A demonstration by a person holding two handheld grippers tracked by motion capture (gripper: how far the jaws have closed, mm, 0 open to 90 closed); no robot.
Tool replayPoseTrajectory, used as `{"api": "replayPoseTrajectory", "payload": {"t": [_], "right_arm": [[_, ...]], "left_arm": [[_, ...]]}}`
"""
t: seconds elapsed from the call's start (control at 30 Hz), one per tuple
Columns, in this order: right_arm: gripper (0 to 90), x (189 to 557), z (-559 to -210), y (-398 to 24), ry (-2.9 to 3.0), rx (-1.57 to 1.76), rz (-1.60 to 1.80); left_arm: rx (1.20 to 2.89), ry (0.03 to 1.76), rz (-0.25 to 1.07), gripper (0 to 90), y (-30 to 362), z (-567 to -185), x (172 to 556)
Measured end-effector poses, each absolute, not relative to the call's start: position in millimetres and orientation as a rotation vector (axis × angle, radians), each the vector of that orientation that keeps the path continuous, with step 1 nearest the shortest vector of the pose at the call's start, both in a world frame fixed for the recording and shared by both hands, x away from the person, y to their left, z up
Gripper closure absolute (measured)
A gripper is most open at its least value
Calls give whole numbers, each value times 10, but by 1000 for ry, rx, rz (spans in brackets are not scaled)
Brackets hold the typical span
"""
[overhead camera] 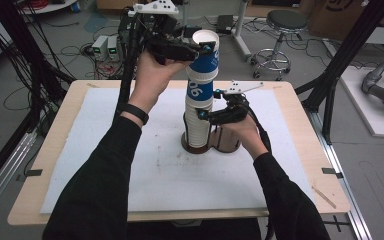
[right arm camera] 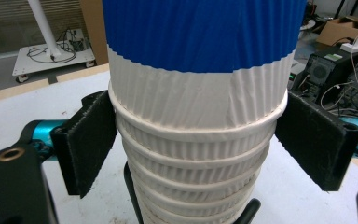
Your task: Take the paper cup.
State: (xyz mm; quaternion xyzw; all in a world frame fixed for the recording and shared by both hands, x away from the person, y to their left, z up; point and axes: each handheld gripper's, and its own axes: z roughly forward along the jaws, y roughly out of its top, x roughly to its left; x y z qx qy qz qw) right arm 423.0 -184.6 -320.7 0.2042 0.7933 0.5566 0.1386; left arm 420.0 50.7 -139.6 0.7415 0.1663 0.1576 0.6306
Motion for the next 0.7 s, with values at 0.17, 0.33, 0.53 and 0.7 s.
{"api": "replayPoseTrajectory", "payload": {"t": [0.17,0.33,0.53,0.7], "right_arm": [[144,4226,-3206,-1844,2293,594,1608],[144,4229,-3206,-1847,2293,593,1607],[144,4230,-3206,-1847,2293,594,1606],[144,4230,-3207,-1843,2292,596,1609]], "left_arm": [[1677,371,372,306,516,-1255,4158],[1662,377,375,306,544,-1216,4139],[1661,382,381,306,597,-1188,4117],[1663,383,381,306,625,-1176,4094]]}}
